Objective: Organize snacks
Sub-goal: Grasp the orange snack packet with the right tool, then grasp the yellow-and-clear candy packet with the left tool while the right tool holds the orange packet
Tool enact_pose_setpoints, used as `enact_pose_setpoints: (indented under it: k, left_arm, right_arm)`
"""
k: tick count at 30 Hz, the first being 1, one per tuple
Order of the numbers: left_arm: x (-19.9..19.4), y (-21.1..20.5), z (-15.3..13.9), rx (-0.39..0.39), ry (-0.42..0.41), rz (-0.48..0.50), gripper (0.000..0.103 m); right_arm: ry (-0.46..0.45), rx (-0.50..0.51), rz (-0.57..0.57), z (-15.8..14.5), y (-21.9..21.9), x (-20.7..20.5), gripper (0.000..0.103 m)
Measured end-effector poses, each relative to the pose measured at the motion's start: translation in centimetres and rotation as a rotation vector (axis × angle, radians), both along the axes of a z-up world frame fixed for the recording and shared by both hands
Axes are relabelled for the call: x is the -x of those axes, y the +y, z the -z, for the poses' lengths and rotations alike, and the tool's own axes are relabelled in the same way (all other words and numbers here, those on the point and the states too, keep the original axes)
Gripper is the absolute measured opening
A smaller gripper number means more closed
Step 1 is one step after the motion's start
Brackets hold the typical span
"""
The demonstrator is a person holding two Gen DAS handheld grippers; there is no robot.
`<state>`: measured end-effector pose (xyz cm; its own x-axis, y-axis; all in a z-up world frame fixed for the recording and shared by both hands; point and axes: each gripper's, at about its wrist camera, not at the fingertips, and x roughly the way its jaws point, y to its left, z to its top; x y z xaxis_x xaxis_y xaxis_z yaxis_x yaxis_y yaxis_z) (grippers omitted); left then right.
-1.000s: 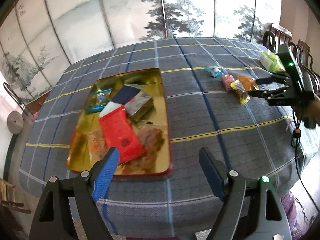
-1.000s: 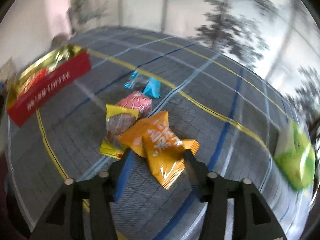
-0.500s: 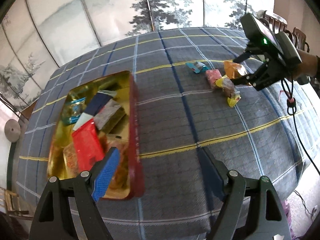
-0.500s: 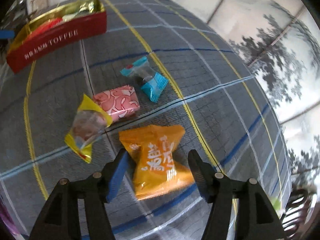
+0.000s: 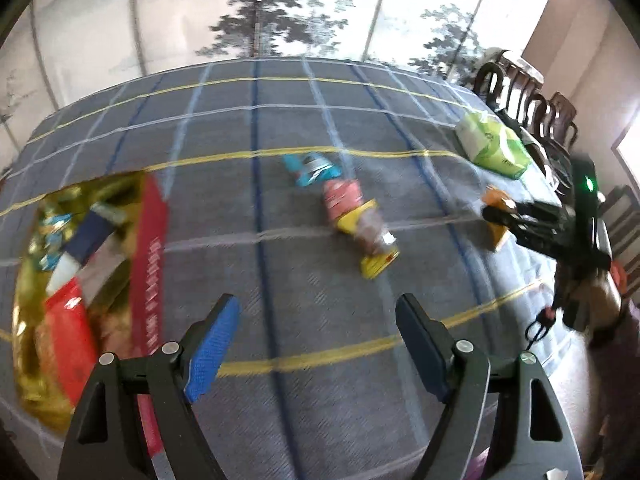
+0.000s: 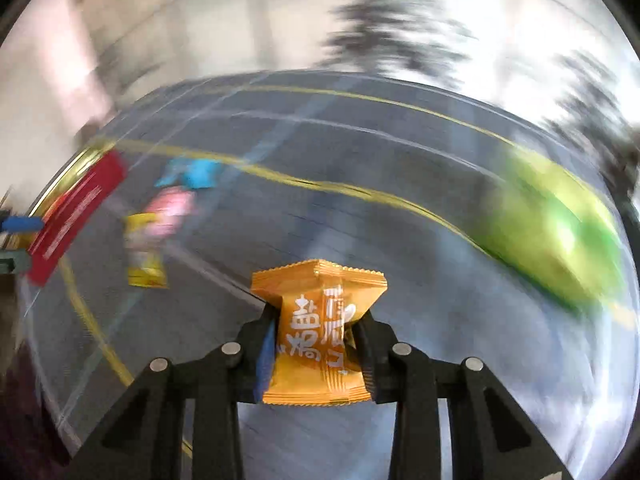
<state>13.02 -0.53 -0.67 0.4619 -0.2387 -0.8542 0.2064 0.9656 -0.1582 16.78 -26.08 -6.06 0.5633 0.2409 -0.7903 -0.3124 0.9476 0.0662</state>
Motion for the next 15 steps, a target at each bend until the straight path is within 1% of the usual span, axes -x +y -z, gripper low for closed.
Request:
enact_pose_setpoints:
  k: [1, 3, 4, 5, 6, 8, 10, 13, 14, 15]
  left_arm:
    - [-0.6, -0.6, 0.0, 0.009, 0.011, 0.000, 0.076]
    - [-1.4, -1.6, 0.1, 0.045, 0.024, 0.021, 0.076]
    - [-1.9, -2.2, 0.2, 0.049, 0.024, 0.030, 0.076]
    - [-2.4, -2.7, 0.5, 0.035, 0.030, 0.021, 0.076]
    - [-2.9, -3.0, 0.9, 0.033, 0.046, 0.013, 0.076]
    - [-4.1, -3.5, 1.7, 0.072, 0.090, 0.014, 0.075]
    - [-4.9, -3.9, 2.4, 0.071, 0.110, -0.002, 0.075]
    - [-5.5, -4.7, 3.0, 0.060, 0.115, 0.002, 0.075]
    - [-5.6, -5.0, 3.1, 0.054, 0.109, 0.003, 0.074]
    - [-5.5, -5.2, 3.2, 0.048, 0.102, 0.004, 0.070]
  right_arm:
    - [-0.015, 0.000, 0.071, 0.1, -1.8, 0.8, 0.035]
    - [-0.017, -0.053, 0.172, 0.4, -4.6, 1.7, 0.035]
    - [-0.022, -0.061, 0.210, 0.7, -5.3, 2.1, 0.035]
    - [-0.030, -0.055, 0.245, 1.0, -6.0, 2.4, 0.035]
    - [-0.034, -0.062, 0.262, 1.4, -6.4, 2.7, 0.035]
    - [-0.045, -0.098, 0.285, 1.9, -6.9, 3.0, 0.035]
    - [-0.048, -0.092, 0.292, 1.8, -6.7, 2.9, 0.035]
    - [-0.043, -0.115, 0.293, 1.8, -6.9, 2.5, 0.035]
    - [-0.042, -0.121, 0.291, 1.6, -7.5, 2.7, 0.035]
    - [-0.042, -0.123, 0.287, 1.6, -7.4, 2.7, 0.035]
